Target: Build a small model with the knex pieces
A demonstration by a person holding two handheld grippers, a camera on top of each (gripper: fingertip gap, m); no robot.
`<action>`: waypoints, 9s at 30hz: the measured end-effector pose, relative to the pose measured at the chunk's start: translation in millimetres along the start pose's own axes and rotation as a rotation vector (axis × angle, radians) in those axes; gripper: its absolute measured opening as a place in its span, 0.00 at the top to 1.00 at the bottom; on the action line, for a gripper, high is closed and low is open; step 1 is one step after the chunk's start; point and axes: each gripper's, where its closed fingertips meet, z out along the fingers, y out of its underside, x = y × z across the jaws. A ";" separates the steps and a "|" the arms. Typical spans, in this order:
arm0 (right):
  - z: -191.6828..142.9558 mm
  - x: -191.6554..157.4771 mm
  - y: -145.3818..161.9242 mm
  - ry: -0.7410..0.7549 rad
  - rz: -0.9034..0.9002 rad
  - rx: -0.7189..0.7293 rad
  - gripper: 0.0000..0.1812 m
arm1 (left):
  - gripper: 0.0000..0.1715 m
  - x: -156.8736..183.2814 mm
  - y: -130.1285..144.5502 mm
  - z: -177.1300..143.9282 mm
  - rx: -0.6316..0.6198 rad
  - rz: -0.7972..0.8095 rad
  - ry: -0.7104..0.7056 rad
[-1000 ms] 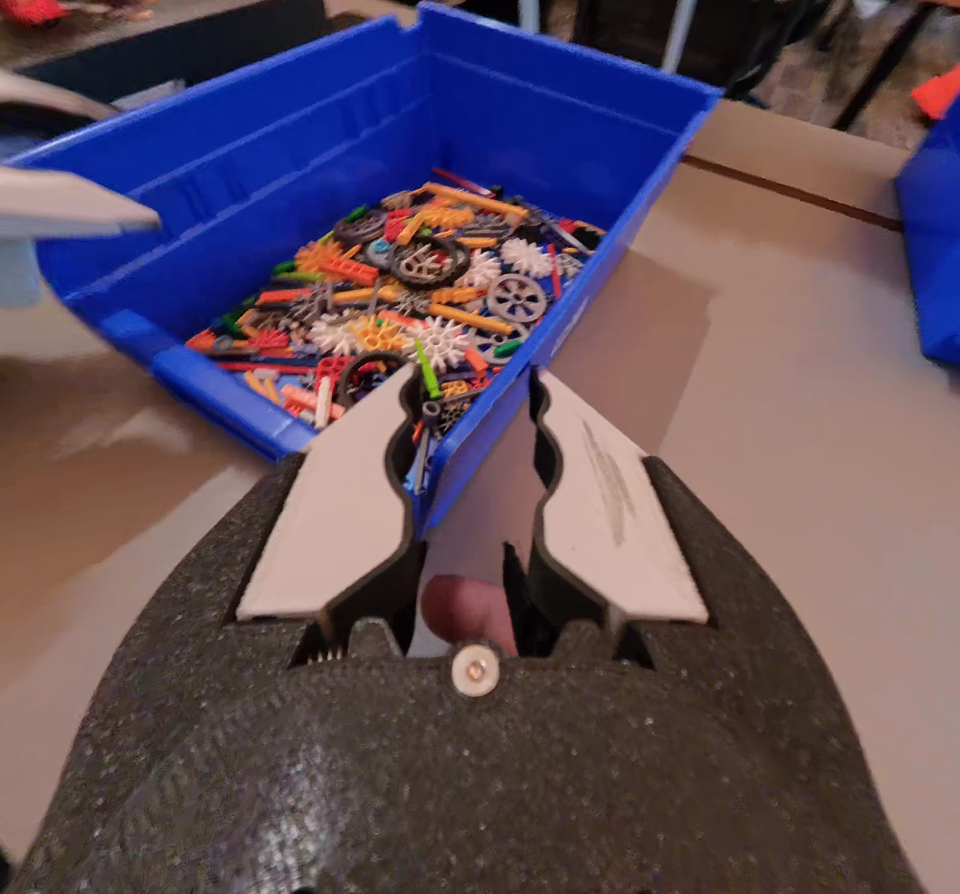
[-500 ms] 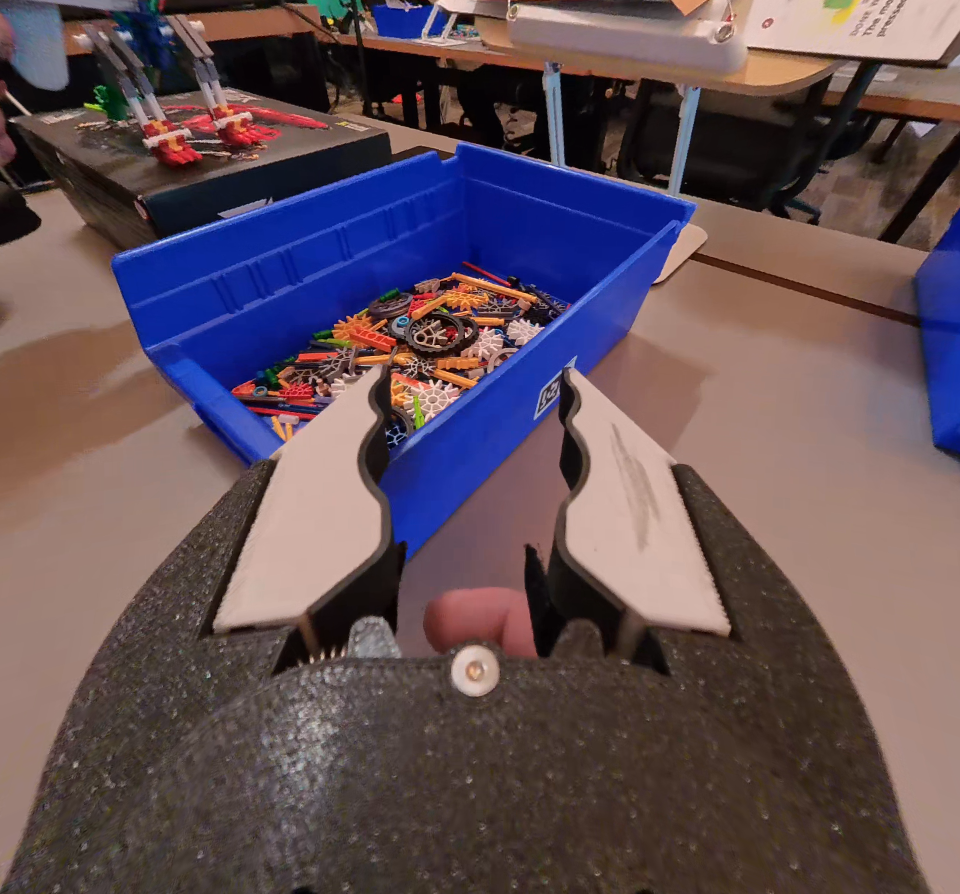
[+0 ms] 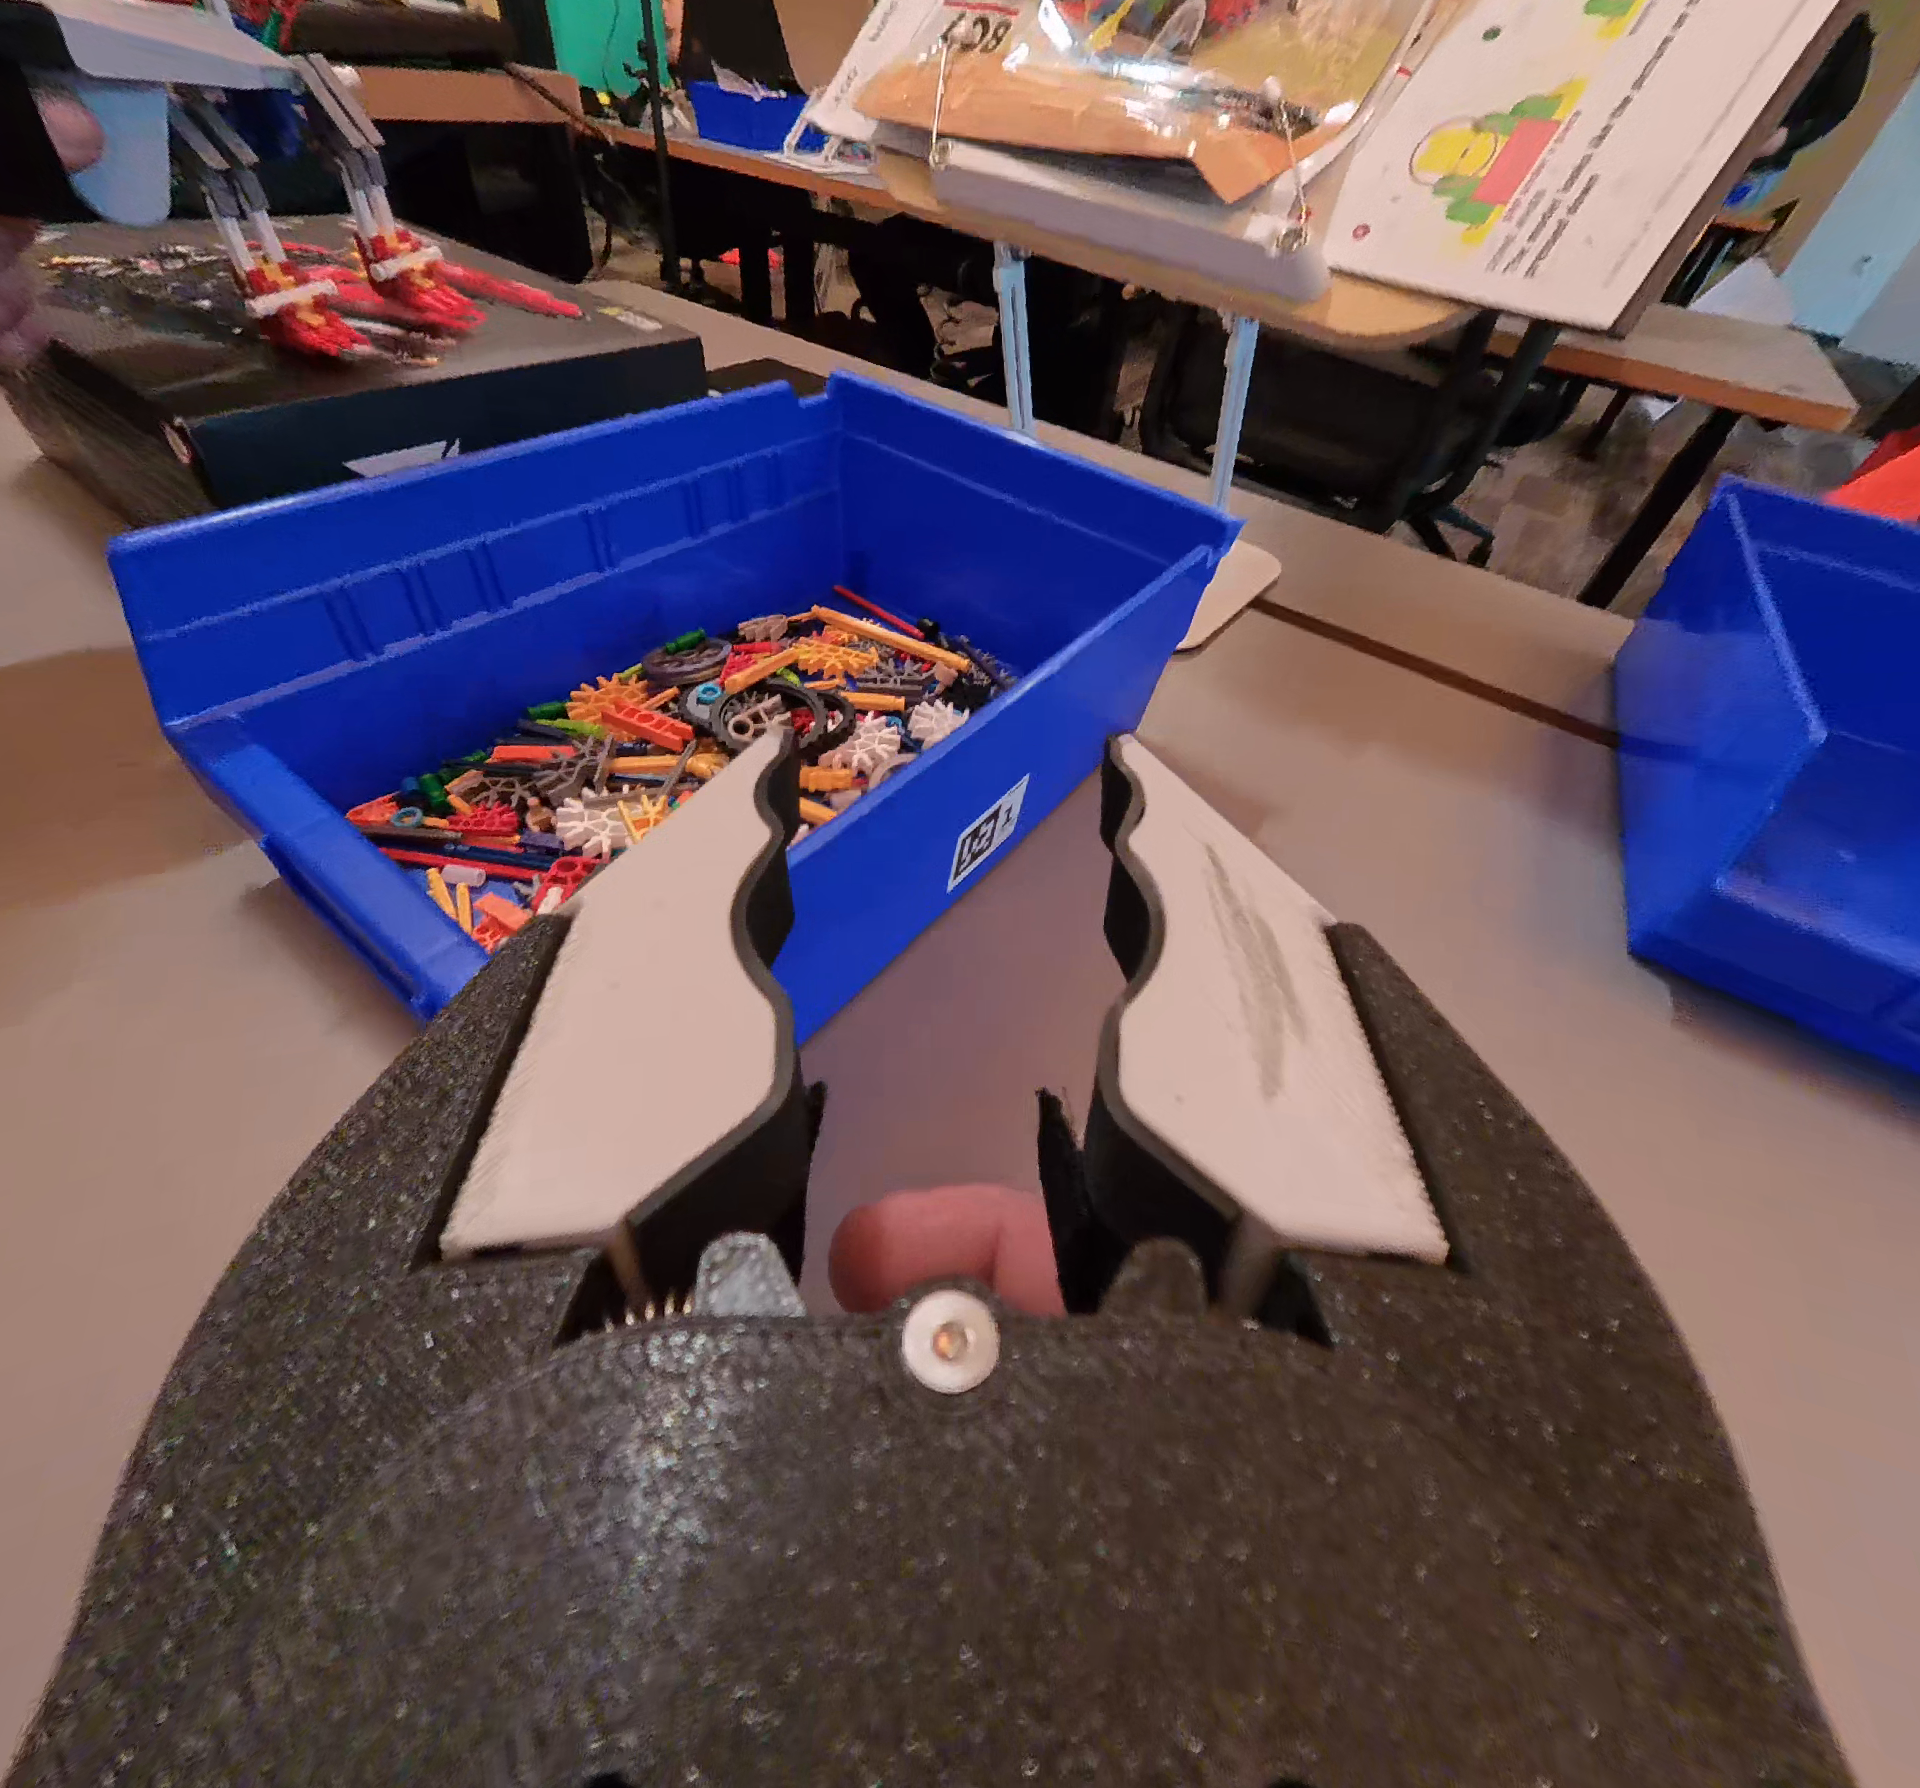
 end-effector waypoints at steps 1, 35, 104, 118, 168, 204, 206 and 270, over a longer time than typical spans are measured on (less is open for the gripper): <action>-0.1 0.8 -5.4 0.003 -0.012 0.013 0.68 | 0.72 3.3 -3.3 -0.7 0.005 0.009 0.005; 72.6 23.7 -167.9 -0.028 -0.147 0.393 0.73 | 0.72 270.7 -76.8 66.3 0.046 0.101 0.900; 70.8 5.2 -128.0 -0.244 -0.203 0.393 0.90 | 0.83 290.3 -57.9 3.8 -0.043 0.063 1.503; 66.2 10.7 -130.2 -0.240 -0.193 0.406 0.75 | 0.85 283.4 -68.0 8.7 0.002 0.064 1.451; 104.8 -43.7 -70.1 -0.549 -0.031 0.067 0.56 | 0.88 252.3 -144.0 1.9 0.290 -0.322 1.444; 60.2 -7.3 -94.8 -0.676 0.088 0.197 0.58 | 0.97 262.6 -46.6 -3.7 -0.223 0.126 1.471; 58.0 -6.2 -94.7 -0.679 0.079 0.199 0.58 | 0.97 265.0 -48.4 -9.2 -0.240 0.061 1.532; 39.6 1.0 -123.1 -0.658 0.080 0.370 0.72 | 0.98 269.7 -142.4 1.5 0.248 -0.258 1.395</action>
